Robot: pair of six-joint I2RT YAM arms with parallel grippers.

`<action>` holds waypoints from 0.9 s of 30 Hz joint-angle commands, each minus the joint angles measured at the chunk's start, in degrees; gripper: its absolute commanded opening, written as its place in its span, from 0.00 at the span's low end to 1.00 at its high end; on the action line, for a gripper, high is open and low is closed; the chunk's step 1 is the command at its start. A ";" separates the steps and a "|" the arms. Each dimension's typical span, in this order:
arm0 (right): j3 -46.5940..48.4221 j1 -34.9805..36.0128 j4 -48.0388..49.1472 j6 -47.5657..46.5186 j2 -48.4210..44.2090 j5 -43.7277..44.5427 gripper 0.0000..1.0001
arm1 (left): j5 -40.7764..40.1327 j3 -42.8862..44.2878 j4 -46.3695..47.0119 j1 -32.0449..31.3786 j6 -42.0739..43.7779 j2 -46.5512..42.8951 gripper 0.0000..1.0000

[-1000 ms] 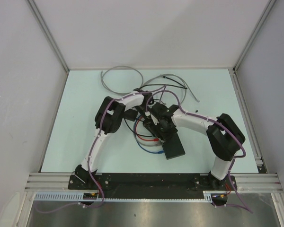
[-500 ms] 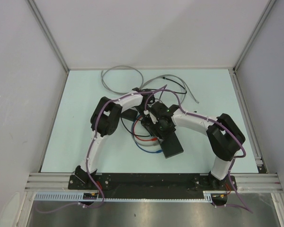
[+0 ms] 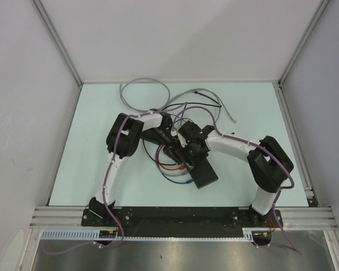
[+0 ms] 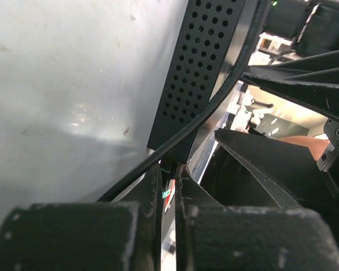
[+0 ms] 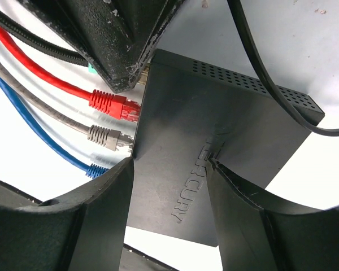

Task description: Pull the plug from the switch port

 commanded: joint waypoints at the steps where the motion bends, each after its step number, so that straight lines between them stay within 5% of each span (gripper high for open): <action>1: -7.34 -1.55 1.68 -1.17 7.39 3.22 0.60 | -28.36 2.30 -10.64 2.80 0.67 7.03 0.02; 4: -7.34 -1.73 1.77 -1.17 7.21 3.13 0.60 | -34.05 10.23 -11.28 4.47 -1.17 7.30 0.28; 9: -7.43 -2.69 1.77 -0.99 7.04 3.48 0.60 | -39.02 1.50 -10.13 4.65 -1.53 5.46 0.21; 13: -7.43 -2.78 1.86 -1.08 7.12 3.39 0.60 | -29.97 -5.76 -10.30 3.78 -2.85 2.03 0.39; 21: -7.60 -2.34 2.38 -1.08 6.69 2.78 0.60 | -24.89 2.14 -12.75 4.47 0.39 6.76 0.37; 25: -8.04 -2.52 3.00 -1.08 5.63 2.08 0.61 | -9.08 2.68 -12.06 5.53 4.44 4.84 0.53; 27: -8.31 -2.08 3.53 -0.90 5.28 1.55 0.60 | -9.40 3.20 -9.78 5.36 2.52 3.96 0.56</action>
